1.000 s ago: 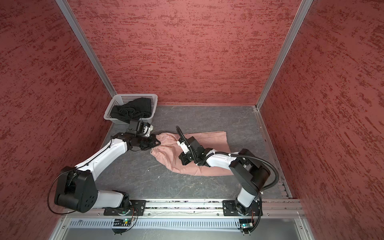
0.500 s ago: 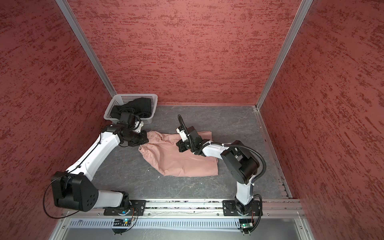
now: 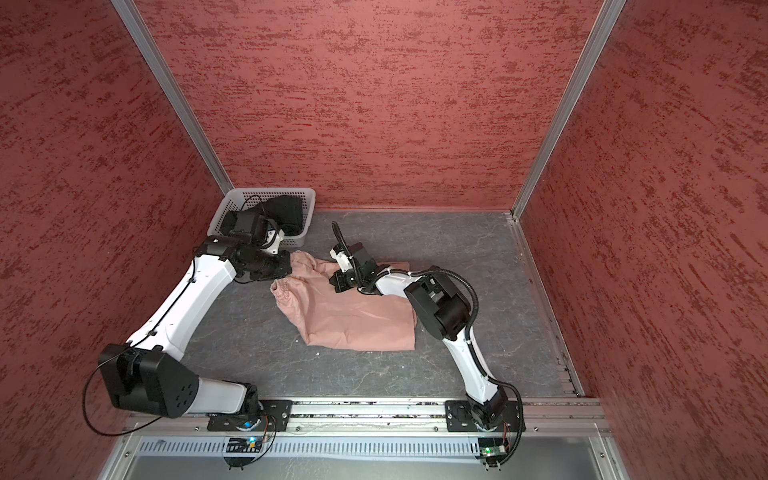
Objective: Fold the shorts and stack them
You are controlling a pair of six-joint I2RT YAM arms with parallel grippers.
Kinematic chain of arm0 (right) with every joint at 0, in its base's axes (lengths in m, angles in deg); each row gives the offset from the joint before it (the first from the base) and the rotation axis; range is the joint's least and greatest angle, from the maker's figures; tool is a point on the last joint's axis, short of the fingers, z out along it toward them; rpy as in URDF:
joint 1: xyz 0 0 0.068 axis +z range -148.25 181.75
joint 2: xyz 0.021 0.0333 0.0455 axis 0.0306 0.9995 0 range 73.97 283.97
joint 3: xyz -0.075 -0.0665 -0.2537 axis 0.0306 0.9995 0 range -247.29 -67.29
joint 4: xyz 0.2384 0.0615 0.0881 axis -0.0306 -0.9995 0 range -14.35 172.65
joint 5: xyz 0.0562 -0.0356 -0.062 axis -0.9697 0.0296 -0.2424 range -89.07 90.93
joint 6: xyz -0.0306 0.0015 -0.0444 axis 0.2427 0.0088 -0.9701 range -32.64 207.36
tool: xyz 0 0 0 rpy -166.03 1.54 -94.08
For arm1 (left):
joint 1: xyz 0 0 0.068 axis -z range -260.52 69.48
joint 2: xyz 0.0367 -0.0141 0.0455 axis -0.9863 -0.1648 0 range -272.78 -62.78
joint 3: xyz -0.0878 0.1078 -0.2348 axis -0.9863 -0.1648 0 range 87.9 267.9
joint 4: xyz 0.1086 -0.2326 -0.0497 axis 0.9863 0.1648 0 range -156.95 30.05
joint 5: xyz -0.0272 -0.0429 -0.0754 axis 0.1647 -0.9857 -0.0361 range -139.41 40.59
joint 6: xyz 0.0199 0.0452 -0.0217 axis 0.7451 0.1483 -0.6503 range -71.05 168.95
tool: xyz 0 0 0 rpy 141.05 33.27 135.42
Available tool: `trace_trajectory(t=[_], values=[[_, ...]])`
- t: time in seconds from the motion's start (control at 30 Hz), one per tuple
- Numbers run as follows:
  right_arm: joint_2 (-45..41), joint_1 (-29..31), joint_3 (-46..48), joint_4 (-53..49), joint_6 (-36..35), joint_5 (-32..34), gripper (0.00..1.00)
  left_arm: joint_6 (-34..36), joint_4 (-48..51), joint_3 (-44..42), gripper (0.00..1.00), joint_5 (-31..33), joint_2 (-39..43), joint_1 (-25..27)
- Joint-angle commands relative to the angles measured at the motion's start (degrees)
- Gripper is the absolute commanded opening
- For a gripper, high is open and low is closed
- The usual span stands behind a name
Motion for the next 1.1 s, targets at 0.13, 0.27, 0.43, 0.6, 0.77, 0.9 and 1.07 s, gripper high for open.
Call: trace_trajectory(t=[0.13,0.27,0.43,0.6,0.77,0.9,1.07], values=[[-12.39,0.33,7.47,-3.40,-1.23,0.58,0.08,1.85,1.27,2.22,0.00,2.27,-0.84,-0.33],[-15.30,-0.34,12.28,-0.04,-0.57,3.35,0.06,2.36,1.04,2.65,0.00,2.66,-1.05,-0.39],[-9.23,-2.13,4.73,1.55,1.06,1.36,0.01,2.38,0.47,2.23,0.00,2.13,-0.93,-0.21],[-0.35,-1.94,-4.60,3.46,5.51,-3.30,0.00,2.67,-0.22,2.10,0.00,1.98,0.20,-0.24],[7.62,-1.66,-12.78,2.41,9.17,-3.42,0.00,3.17,-1.29,2.28,0.00,0.80,0.88,0.36],[10.42,-1.61,-15.73,1.07,10.64,-4.19,0.00,3.44,-0.59,3.09,0.00,1.76,1.05,0.71],[0.62,-1.70,-8.64,-0.57,4.51,1.77,0.11,3.98,1.54,4.23,0.00,5.79,0.93,0.52]])
